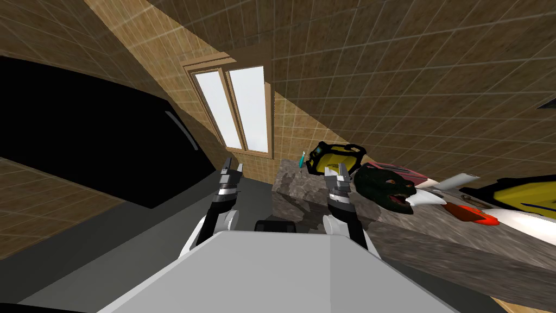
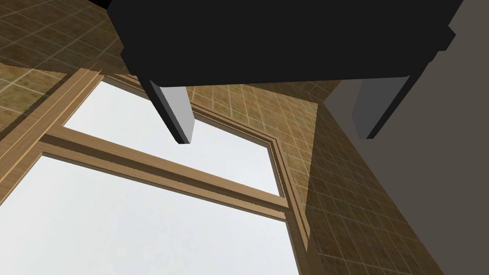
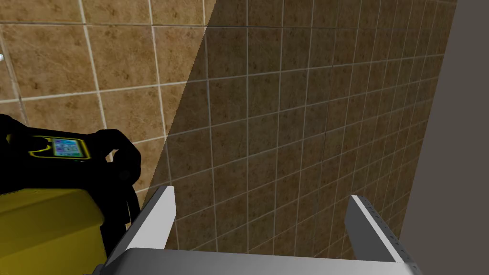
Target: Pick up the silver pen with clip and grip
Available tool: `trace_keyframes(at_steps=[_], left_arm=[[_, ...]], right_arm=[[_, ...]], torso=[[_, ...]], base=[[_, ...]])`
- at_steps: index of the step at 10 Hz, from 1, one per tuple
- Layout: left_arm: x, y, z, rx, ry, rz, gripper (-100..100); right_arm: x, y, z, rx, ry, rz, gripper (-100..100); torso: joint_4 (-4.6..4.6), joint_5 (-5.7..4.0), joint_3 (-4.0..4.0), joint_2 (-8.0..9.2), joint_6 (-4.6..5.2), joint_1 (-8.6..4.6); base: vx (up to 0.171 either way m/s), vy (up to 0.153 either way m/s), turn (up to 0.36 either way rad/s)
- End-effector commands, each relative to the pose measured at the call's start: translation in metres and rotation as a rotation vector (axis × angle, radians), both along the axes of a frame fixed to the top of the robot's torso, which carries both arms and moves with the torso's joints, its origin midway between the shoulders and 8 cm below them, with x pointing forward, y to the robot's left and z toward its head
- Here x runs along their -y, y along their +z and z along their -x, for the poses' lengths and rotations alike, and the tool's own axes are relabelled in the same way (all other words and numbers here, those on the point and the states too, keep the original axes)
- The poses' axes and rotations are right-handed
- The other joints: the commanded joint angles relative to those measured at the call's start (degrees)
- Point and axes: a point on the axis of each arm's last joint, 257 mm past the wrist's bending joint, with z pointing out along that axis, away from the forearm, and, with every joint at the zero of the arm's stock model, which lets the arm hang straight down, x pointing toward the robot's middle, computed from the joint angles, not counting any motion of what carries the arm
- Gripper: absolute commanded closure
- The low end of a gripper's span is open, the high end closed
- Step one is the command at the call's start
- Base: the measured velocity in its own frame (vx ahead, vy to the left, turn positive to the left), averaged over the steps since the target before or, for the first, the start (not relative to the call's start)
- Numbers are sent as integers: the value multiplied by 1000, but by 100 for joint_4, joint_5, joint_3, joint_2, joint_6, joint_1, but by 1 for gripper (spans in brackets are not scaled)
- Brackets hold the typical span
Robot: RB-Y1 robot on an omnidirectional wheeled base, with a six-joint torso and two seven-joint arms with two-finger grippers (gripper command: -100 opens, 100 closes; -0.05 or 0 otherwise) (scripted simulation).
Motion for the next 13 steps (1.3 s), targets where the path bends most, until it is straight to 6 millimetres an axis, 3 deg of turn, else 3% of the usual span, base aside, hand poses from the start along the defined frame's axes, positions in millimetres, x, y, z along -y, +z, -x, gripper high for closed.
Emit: trace_keyframes(at_steps=[1,3,6,7,9,10,11,12,13], left_arm=[[0,0,0,0,0,0,0],[0,0,0,0,0,0,0],[0,0,0,0,0,0,0],[0,0,0,0,0,0,0],[0,0,0,0,0,0,0],[0,0,0,0,0,0,0],[0,0,0,0,0,0,0],[0,0,0,0,0,0,0],[0,0,0,0,0,0,0]], right_arm=[[-1,-7,-1,-18,13,21,-100],[-2,-24,-3,-59,35,56,-100],[3,-67,-5,-163,72,106,-100],[2,-67,-5,-166,78,118,-100],[10,-105,-1,-260,102,147,-100],[10,-107,-2,-267,110,163,-100],[16,-129,2,-323,119,175,-100],[15,-129,2,-326,125,187,-100],[23,-152,7,-387,134,199,-100]], torso=[[0,0,0,0,0,0],[4,1,12,21,1,4],[8,1,20,35,1,4],[7,1,20,34,1,8],[5,1,12,21,0,3],[6,0,18,31,1,5],[7,1,17,28,0,4],[6,1,14,24,-1,8],[5,2,12,20,0,9]], base=[[-34,11,-44],[-78,13,-48],[-85,21,-52],[-55,18,-18],[-66,17,-23],[-70,14,-18],[-59,28,-7],[-45,27,-5],[-53,27,-1]])
